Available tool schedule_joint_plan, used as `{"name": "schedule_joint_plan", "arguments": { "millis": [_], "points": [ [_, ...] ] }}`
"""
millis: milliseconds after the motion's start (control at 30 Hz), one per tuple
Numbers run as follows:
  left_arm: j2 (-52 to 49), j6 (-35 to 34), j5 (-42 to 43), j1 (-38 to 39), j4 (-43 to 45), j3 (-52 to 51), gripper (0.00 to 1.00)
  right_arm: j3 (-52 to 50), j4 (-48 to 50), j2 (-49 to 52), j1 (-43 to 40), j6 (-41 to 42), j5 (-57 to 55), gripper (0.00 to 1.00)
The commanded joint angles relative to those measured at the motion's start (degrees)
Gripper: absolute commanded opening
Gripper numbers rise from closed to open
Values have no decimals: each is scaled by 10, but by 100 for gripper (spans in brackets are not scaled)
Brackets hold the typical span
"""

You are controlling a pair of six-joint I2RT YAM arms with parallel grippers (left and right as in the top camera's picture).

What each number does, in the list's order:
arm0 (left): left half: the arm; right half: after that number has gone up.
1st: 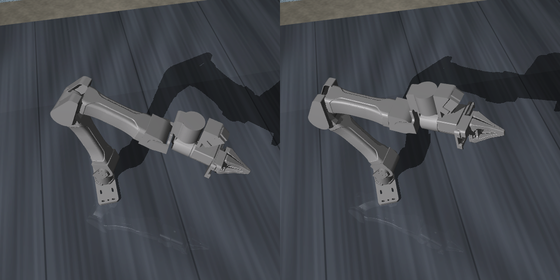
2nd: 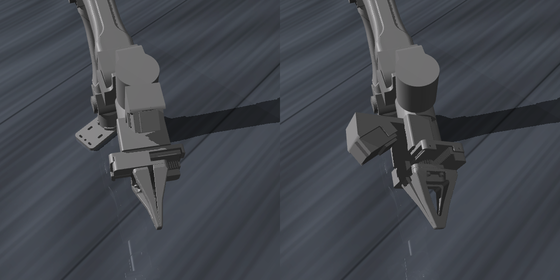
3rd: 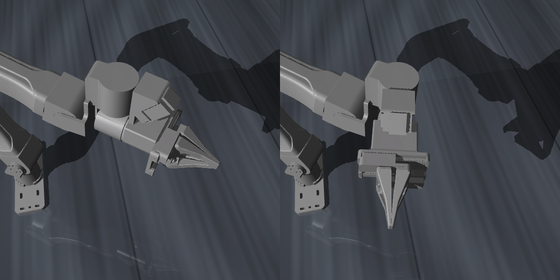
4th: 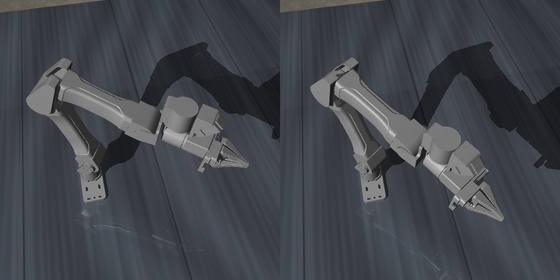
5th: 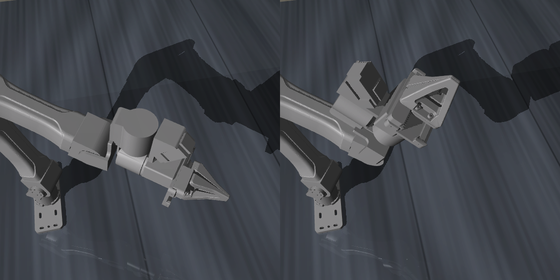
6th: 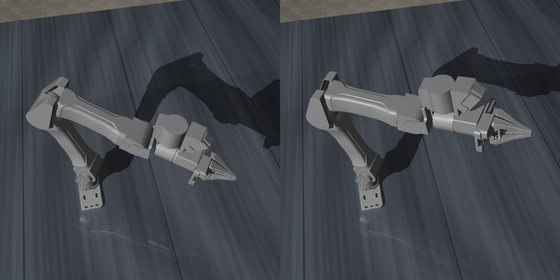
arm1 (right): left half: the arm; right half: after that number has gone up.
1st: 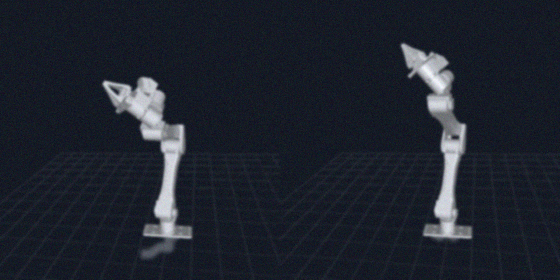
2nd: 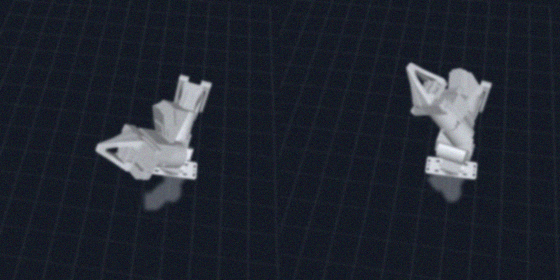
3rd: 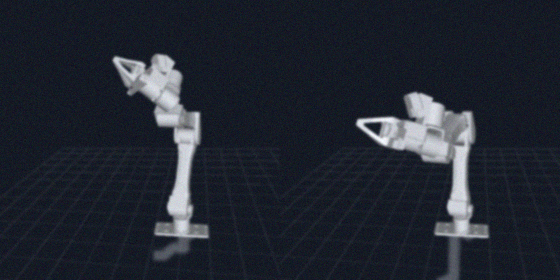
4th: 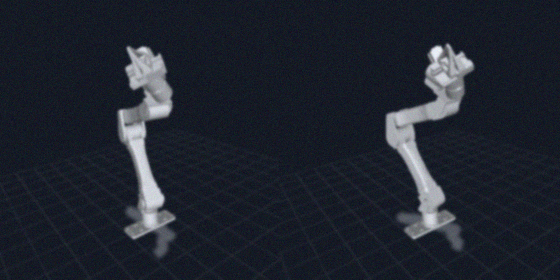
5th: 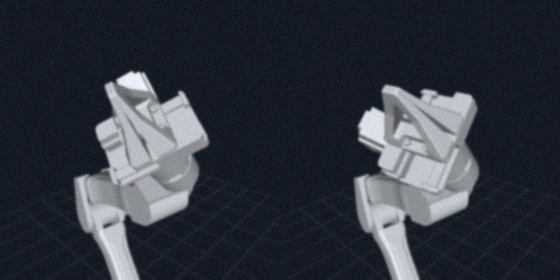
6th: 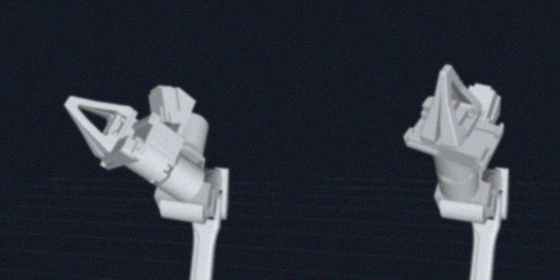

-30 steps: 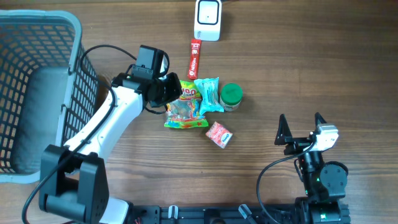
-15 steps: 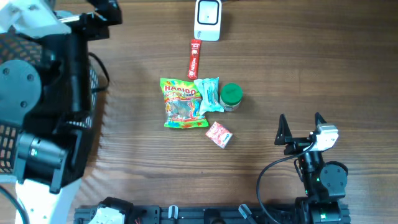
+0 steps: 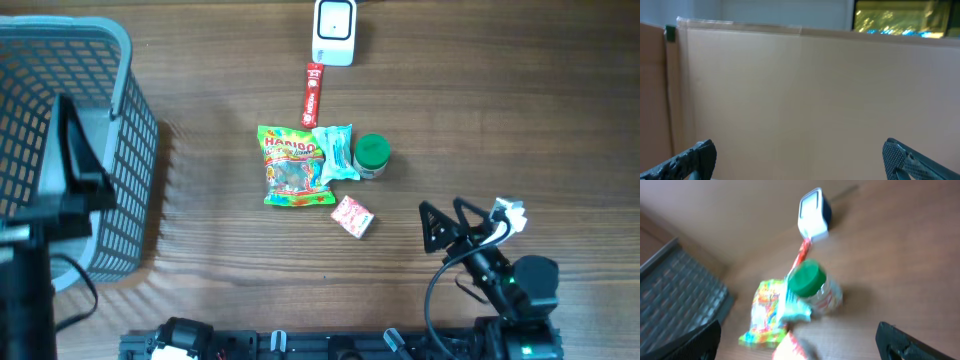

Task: Scan the item barcode
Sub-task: 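Retract the left arm and reach the right gripper toward the tissue pack, then grasp the red tissue pack with the right gripper and lift it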

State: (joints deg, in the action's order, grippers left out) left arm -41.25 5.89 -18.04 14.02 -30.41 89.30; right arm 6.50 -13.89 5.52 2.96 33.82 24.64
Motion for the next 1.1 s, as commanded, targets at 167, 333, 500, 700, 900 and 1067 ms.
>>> {"name": "schedule_joint_plan", "arguments": {
  "millis": [167,333,500,700,900,1067],
  "points": [
    [183,-30,103,-98,148,-214,100,495,-443,314,3,-54,-73,100],
    [201,-36,49,-98,113,-207,100,602,-565,540,2,-48,64,100],
    [289,-31,115,-98,98,-210,100,602,-510,725,53,8,63,100],
    [352,-32,119,-98,132,-274,100,602,-451,828,230,223,-118,100],
    [410,-32,174,-98,165,-355,100,602,-389,975,298,279,-147,100],
    [410,-32,174,-98,168,-355,100,602,-334,1017,303,283,-132,100]
  ]
}}
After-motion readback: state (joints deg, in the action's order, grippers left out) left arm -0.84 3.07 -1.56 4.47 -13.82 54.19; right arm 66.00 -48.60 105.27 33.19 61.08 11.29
